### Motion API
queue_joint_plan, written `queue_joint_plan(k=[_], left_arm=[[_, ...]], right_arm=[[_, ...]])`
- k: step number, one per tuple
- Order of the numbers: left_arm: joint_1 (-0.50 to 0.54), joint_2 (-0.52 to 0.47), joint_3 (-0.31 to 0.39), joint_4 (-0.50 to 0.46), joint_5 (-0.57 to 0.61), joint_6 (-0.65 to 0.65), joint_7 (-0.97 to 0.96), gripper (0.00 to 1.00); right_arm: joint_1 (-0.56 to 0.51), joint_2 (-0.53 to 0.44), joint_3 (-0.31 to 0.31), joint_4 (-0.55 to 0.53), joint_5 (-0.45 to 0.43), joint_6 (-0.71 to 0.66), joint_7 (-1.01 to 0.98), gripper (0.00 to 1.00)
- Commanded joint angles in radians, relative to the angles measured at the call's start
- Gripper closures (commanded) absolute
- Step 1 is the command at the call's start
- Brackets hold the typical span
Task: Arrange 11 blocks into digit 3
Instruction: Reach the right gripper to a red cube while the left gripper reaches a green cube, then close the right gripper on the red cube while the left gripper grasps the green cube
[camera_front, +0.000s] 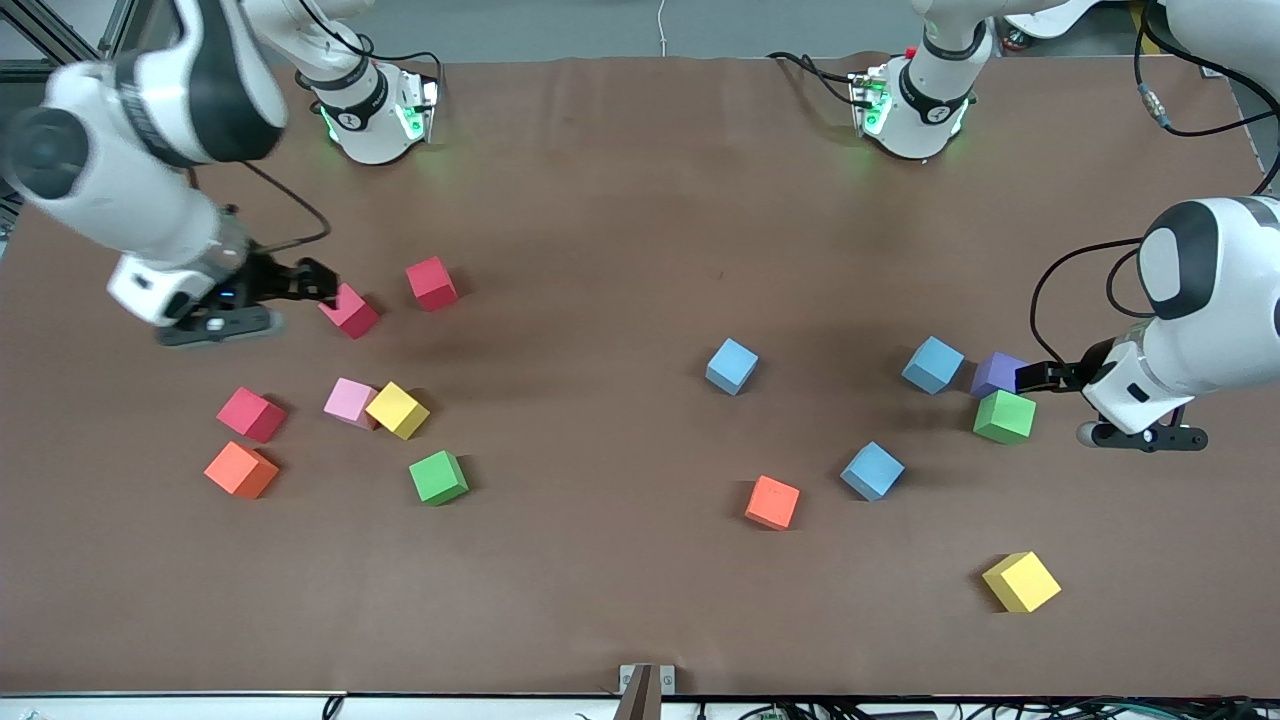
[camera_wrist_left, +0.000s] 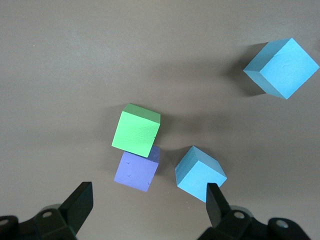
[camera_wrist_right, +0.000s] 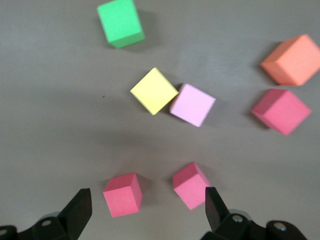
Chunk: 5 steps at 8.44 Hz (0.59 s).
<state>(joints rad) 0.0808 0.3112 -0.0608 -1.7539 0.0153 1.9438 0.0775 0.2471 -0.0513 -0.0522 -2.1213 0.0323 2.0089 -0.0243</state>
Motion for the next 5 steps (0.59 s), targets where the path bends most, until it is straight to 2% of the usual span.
queue_joint_plan(k=[1,3,5], left_arm=[[0.003,0.009,-0.001,0.005,0.017,0.012,0.022,0.0],[0.011,0.037,-0.001,0.004,0.025,0.03,0.024,0.0],[0.029,0.063,-0.001,-0.002,0.069,0.053,0.036,0.0]], right_arm=[[0.044,-0.056,-0.008,-0.177,0.006,0.123,-0.032,0.0],[0.121,-0.051,-0.008,-0.299,0.006,0.248,-0.039,0.0],[0.135,-0.048,-0.009,-0.338,0.006,0.31,-0.045,0.0]])
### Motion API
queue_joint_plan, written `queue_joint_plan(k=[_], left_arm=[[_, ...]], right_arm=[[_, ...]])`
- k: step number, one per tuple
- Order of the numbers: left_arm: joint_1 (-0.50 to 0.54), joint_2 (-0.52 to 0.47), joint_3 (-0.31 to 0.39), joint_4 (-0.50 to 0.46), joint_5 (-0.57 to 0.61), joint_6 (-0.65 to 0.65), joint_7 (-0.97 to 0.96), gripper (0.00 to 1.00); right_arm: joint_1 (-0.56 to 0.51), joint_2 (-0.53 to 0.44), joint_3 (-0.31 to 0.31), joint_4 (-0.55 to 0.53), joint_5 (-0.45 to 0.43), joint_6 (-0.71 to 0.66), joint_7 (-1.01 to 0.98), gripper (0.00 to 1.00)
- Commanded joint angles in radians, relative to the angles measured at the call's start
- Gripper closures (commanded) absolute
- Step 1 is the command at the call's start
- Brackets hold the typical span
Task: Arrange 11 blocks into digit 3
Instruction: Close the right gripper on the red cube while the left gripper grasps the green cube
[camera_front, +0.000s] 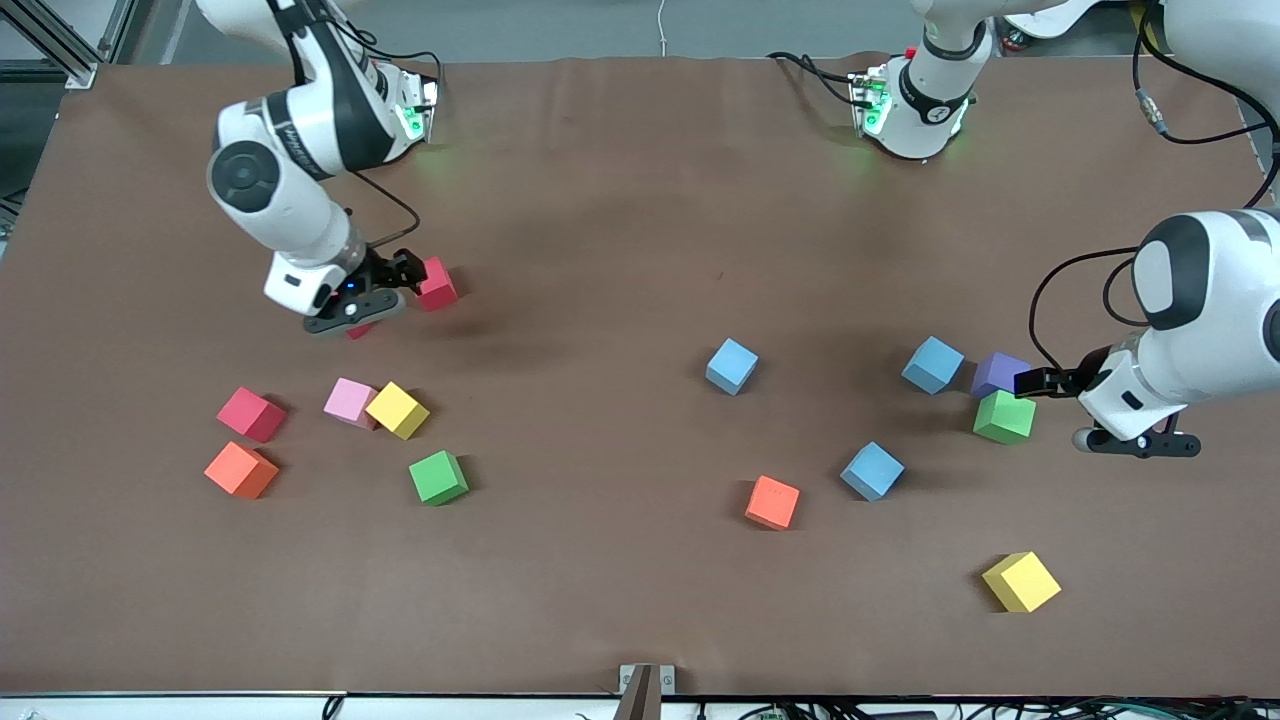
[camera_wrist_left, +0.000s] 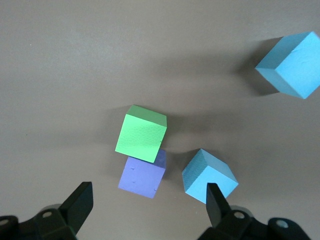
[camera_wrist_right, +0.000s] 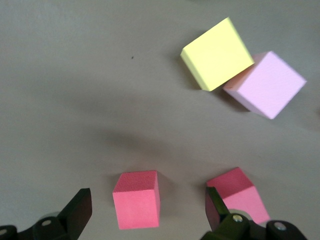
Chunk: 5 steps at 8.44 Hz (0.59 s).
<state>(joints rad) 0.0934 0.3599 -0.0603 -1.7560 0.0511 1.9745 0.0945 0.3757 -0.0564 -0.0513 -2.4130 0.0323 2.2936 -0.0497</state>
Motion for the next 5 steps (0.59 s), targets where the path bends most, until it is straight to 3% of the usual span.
queue_joint_plan(k=[1,5], left_arm=[[0.022,0.023,-0.001,-0.029,0.038,0.07,0.022,0.0],[0.02,0.111,-0.001,-0.082,0.038,0.234,0.056,0.0]], right_arm=[[0.006,-0.043,-0.01,-0.072,0.005,0.033,-0.024,0.0],[0.008,-0.04,-0.009,-0.083,0.003,0.049,-0.029,0.0]])
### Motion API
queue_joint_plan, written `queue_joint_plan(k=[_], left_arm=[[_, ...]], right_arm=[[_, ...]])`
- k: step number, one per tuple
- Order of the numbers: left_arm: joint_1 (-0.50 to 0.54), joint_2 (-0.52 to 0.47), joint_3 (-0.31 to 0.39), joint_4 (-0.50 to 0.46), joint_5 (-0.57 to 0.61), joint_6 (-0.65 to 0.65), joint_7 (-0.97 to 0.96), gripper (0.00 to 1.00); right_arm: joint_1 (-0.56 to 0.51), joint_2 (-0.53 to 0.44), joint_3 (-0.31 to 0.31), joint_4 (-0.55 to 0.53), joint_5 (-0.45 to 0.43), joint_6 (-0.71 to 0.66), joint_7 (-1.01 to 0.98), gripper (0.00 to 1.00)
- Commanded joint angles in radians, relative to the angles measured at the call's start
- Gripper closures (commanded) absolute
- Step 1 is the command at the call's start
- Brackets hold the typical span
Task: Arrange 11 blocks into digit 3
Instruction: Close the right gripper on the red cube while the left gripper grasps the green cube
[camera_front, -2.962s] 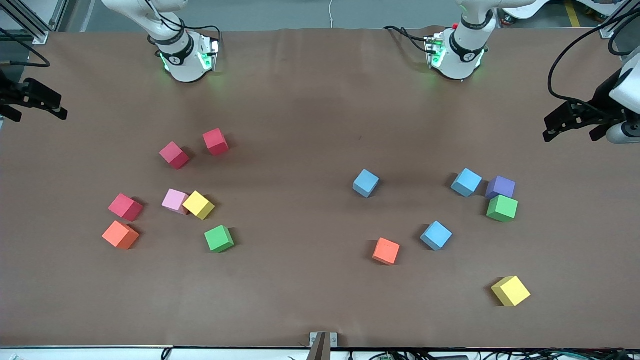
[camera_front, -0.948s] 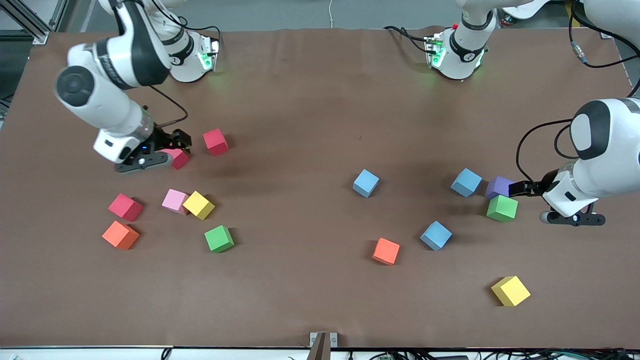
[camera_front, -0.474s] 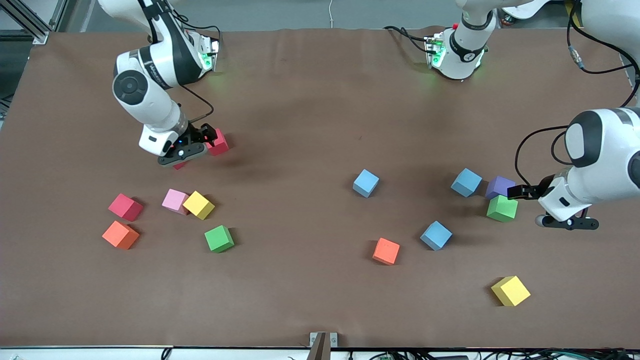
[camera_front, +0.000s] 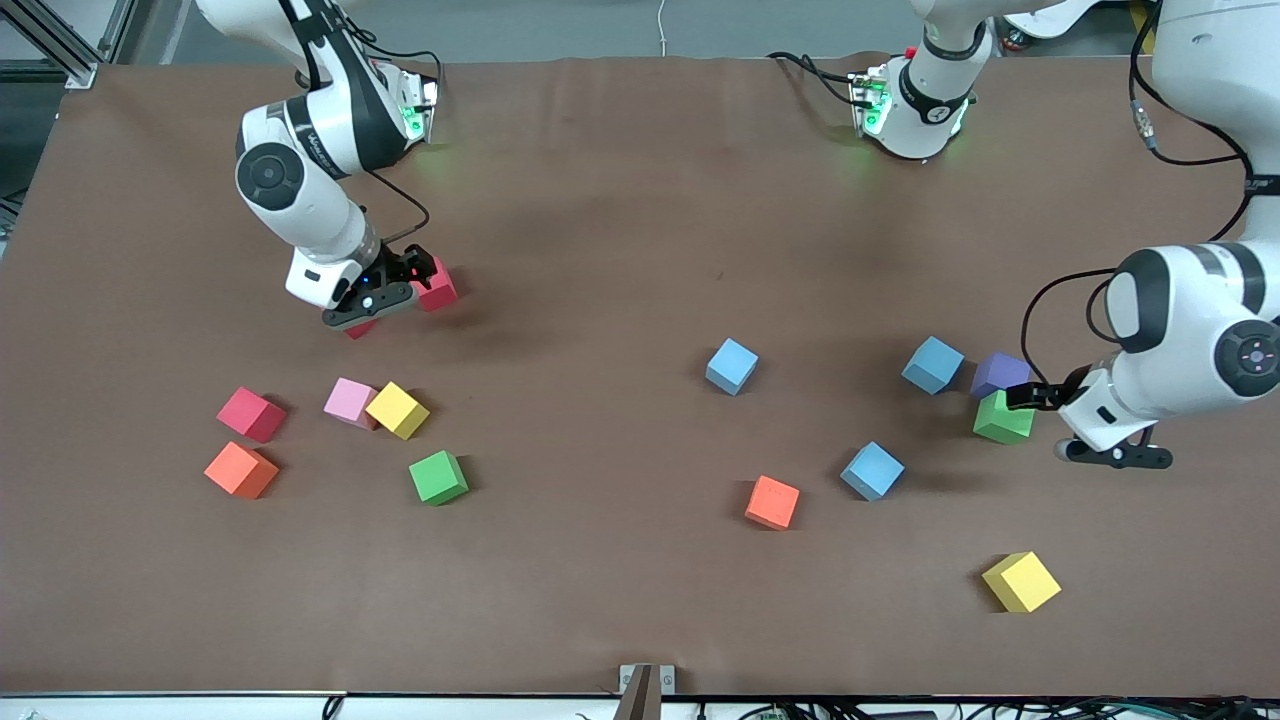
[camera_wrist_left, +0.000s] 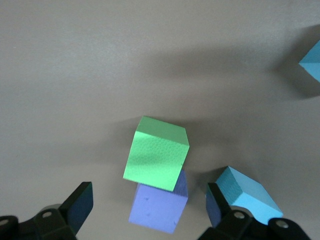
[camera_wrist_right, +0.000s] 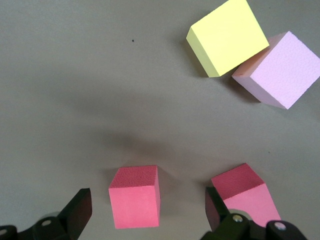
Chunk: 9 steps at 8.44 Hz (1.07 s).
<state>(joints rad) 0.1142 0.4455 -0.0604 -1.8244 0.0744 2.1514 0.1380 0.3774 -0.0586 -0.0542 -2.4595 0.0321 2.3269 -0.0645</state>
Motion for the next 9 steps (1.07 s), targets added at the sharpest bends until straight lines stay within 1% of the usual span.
queue_joint_plan(k=[1,2,4,5,6,7,8,9], left_arm=[[-0.007,0.057,-0.001,-0.013,0.016,0.1,0.012,0.0],[-0.01,0.076,-0.001,-0.015,0.019,0.125,0.017,0.0],[-0.002,0.104,-0.002,-0.018,0.092,0.157,0.025,0.0],[-0.001,0.114,-0.003,-0.036,0.1,0.185,0.025,0.0],[-0.002,0.113,-0.004,-0.05,0.1,0.194,0.023,0.03],[-0.004,0.11,-0.007,-0.061,0.099,0.194,0.012,0.1],[-0.002,0.11,-0.007,-0.062,0.099,0.193,0.011,0.25],[-0.002,0.108,-0.009,-0.061,0.099,0.191,0.021,0.39]], right_arm=[[0.006,-0.037,-0.006,-0.036,0.003,0.015,-0.015,0.0],[0.014,-0.035,-0.007,-0.038,0.003,0.015,-0.017,0.0],[0.024,-0.026,-0.007,-0.039,0.002,0.017,-0.015,0.0],[0.026,-0.023,-0.007,-0.039,0.002,0.017,-0.015,0.0],[0.026,-0.014,-0.007,-0.039,0.0,0.019,-0.017,0.0],[0.034,-0.001,-0.007,-0.041,-0.001,0.031,-0.017,0.0],[0.038,0.009,-0.007,-0.056,-0.001,0.058,-0.017,0.0],[0.038,0.009,-0.007,-0.097,-0.001,0.11,-0.017,0.0]])
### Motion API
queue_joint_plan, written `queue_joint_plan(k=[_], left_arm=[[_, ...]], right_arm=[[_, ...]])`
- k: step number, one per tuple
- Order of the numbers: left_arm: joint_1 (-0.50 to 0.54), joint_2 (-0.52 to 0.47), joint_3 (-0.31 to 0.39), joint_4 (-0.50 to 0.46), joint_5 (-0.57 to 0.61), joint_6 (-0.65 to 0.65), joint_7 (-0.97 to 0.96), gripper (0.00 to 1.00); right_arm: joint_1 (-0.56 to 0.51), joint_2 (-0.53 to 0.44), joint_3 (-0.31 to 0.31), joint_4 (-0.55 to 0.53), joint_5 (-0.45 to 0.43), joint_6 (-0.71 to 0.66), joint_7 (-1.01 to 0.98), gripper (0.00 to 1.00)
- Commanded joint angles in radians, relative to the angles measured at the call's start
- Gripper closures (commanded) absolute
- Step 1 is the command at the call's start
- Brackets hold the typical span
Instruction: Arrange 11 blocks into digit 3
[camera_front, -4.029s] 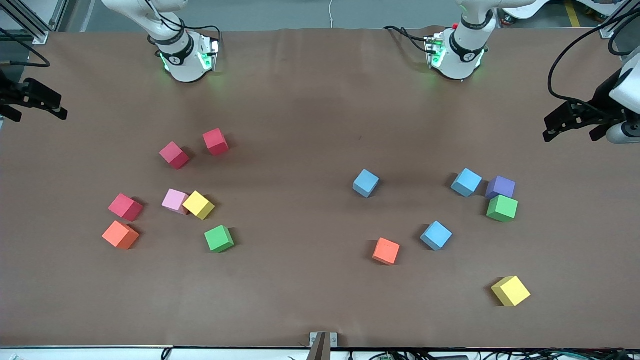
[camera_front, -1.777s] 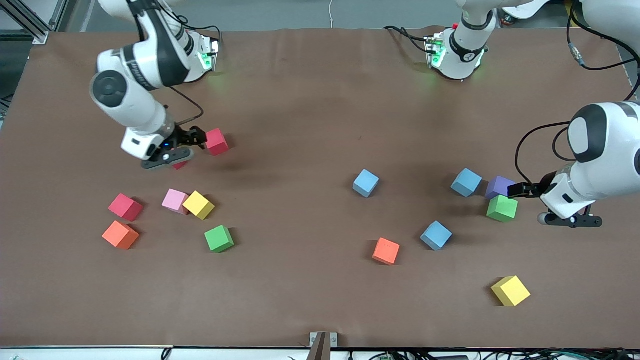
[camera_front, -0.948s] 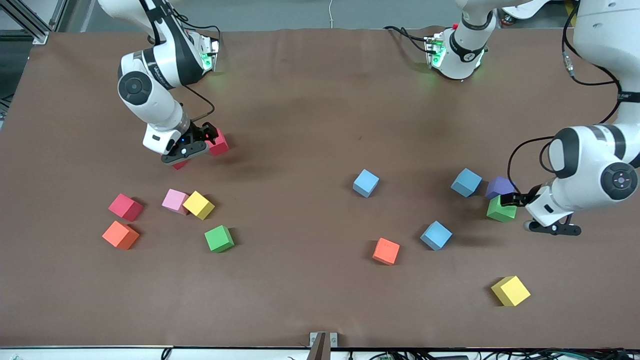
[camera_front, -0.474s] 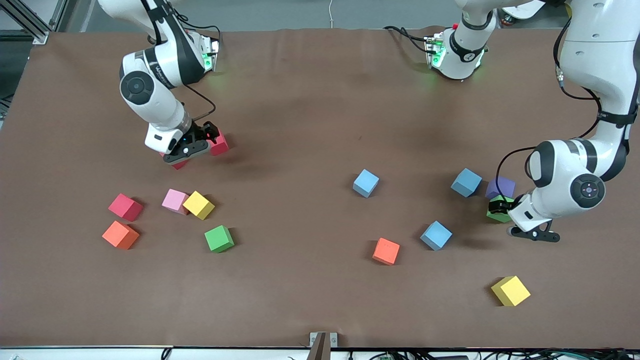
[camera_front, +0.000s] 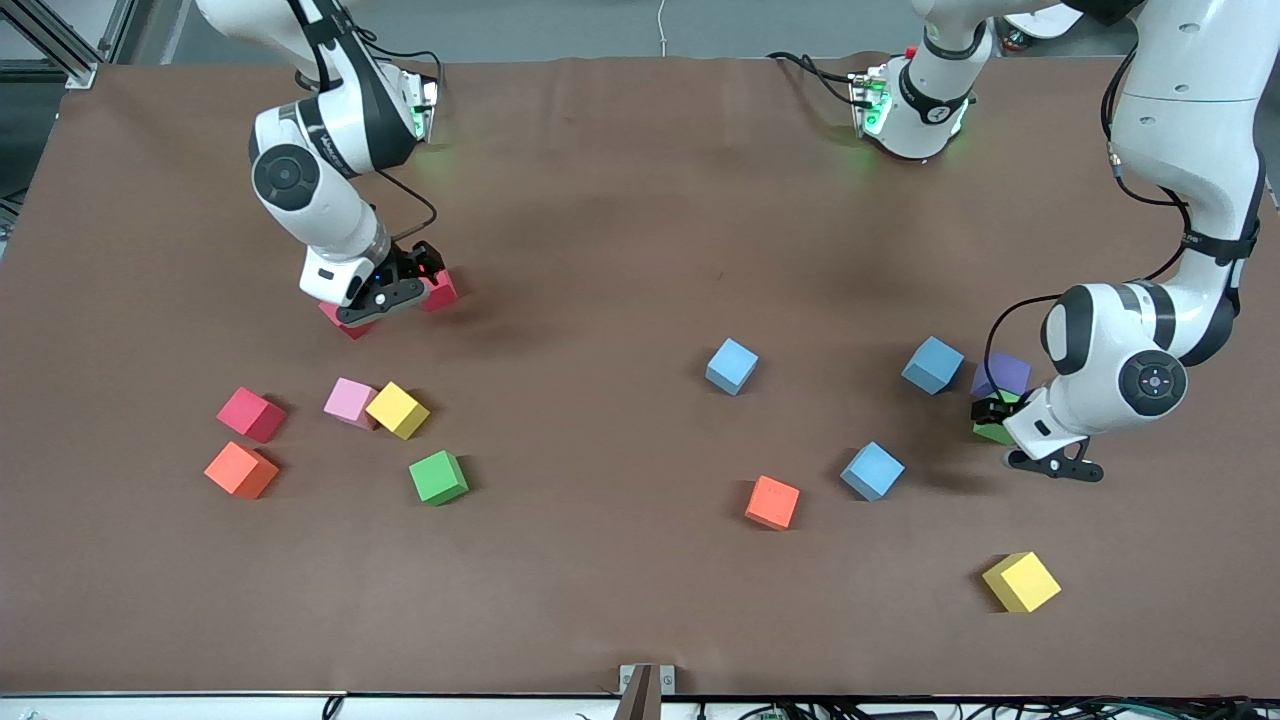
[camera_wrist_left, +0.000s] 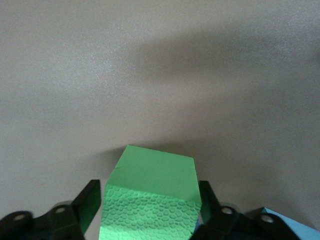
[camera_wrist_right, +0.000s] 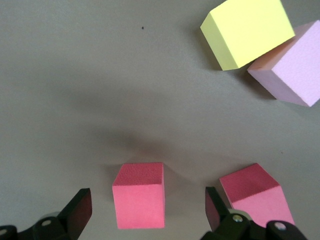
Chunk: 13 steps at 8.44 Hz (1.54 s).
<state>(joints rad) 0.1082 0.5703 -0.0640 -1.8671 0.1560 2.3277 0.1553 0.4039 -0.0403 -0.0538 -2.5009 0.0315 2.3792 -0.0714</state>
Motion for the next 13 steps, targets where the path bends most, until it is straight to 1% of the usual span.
queue_joint_plan(k=[1,2,3,4,5,6,7,9,10,12,13], left_arm=[[0.004,-0.021,-0.005,-0.014,0.017,0.009,0.009,0.57],[0.004,-0.036,-0.003,-0.011,0.017,0.007,0.018,0.71],[0.004,-0.064,-0.006,-0.004,0.014,0.005,0.015,0.75],[-0.005,-0.096,-0.013,0.021,-0.009,-0.039,-0.015,0.75],[-0.004,-0.108,-0.042,0.084,-0.028,-0.13,-0.08,0.75],[-0.005,-0.119,-0.078,0.142,-0.03,-0.224,-0.196,0.75],[-0.005,-0.135,-0.123,0.164,-0.029,-0.276,-0.341,0.75],[-0.005,-0.158,-0.209,0.166,-0.027,-0.319,-0.628,0.75],[-0.005,-0.167,-0.247,0.164,-0.027,-0.333,-0.727,0.75],[-0.012,-0.165,-0.344,0.157,-0.027,-0.378,-0.952,0.75],[-0.024,-0.165,-0.383,0.157,-0.027,-0.401,-1.058,0.75]], right_arm=[[0.016,-0.009,-0.008,-0.082,-0.002,0.077,-0.024,0.0],[0.019,-0.012,-0.006,-0.104,-0.002,0.077,-0.043,0.0],[0.042,-0.015,-0.006,-0.136,-0.002,0.089,-0.044,0.0],[0.047,-0.033,-0.006,-0.192,-0.002,0.136,-0.042,0.0],[0.053,-0.035,-0.006,-0.223,-0.002,0.187,-0.041,0.0],[0.053,-0.036,-0.006,-0.258,-0.002,0.233,-0.041,0.0],[0.053,-0.033,-0.006,-0.268,-0.002,0.25,-0.038,0.0],[0.052,-0.032,-0.006,-0.268,0.001,0.253,-0.028,0.01],[0.053,-0.03,-0.006,-0.268,0.007,0.282,-0.027,0.01],[0.076,0.009,-0.006,-0.268,0.007,0.357,0.013,0.01],[0.076,0.025,-0.008,-0.268,0.007,0.36,0.01,0.01]])
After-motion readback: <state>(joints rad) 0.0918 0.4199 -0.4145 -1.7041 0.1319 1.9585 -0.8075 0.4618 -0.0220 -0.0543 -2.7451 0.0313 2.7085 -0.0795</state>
